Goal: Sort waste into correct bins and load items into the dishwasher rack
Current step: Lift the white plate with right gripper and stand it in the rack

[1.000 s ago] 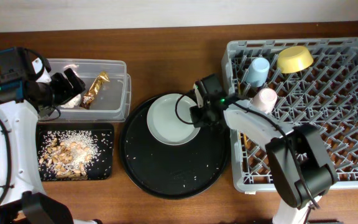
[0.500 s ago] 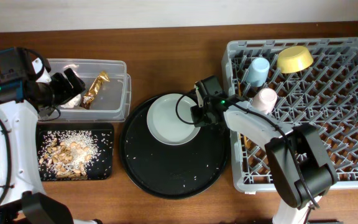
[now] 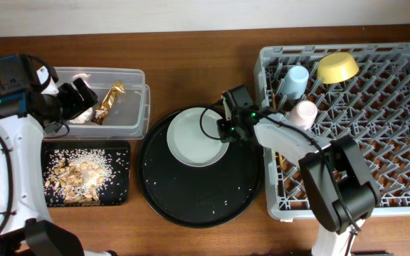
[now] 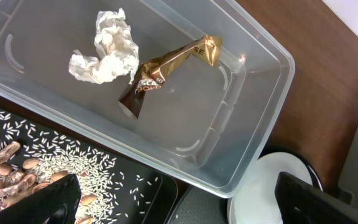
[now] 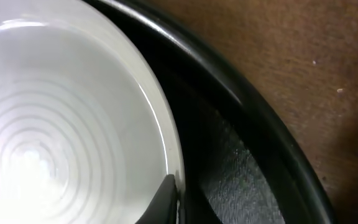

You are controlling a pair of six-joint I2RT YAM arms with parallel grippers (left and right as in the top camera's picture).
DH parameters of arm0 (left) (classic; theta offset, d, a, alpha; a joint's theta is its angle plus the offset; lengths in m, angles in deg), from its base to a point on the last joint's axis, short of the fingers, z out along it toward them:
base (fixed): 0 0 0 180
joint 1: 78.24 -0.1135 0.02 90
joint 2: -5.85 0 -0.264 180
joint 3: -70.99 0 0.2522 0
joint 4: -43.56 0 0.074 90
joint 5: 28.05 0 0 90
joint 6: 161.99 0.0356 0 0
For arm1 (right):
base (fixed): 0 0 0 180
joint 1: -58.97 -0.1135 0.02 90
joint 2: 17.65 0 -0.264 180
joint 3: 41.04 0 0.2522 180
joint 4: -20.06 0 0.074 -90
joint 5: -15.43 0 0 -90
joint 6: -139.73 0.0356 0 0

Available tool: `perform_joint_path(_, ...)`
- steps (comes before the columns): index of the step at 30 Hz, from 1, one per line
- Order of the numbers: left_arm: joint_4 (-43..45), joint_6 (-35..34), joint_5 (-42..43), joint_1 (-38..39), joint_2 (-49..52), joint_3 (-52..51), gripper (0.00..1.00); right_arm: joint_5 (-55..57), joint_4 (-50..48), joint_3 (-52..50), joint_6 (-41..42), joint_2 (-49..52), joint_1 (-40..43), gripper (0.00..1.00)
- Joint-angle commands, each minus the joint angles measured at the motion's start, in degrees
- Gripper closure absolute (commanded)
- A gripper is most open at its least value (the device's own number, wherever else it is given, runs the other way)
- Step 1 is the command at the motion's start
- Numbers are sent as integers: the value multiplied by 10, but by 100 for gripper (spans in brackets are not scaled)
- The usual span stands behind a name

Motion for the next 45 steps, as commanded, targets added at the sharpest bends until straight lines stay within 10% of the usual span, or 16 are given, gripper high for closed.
perform_joint_path(1, -1, 3, 0, -1, -3, 3, 0, 1, 18, 40, -6, -61, 0, 96)
perform_joint_path(15, -1, 3, 0, -1, -3, 3, 0, 372, 162, 58, -243, -394, 192, 96)
perform_joint_path(19, -1, 3, 0, -1, -3, 3, 1, 372, 177, 58, -386, -381, 279, 96)
perform_joint_path(28, -1, 3, 0, -1, -3, 3, 0, 396, 172, 58, -400, -270, 383, 96)
perform_joint_path(45, -1, 3, 0, -1, -3, 3, 1, 442, 114, 58, -468, -250, 273, 96)
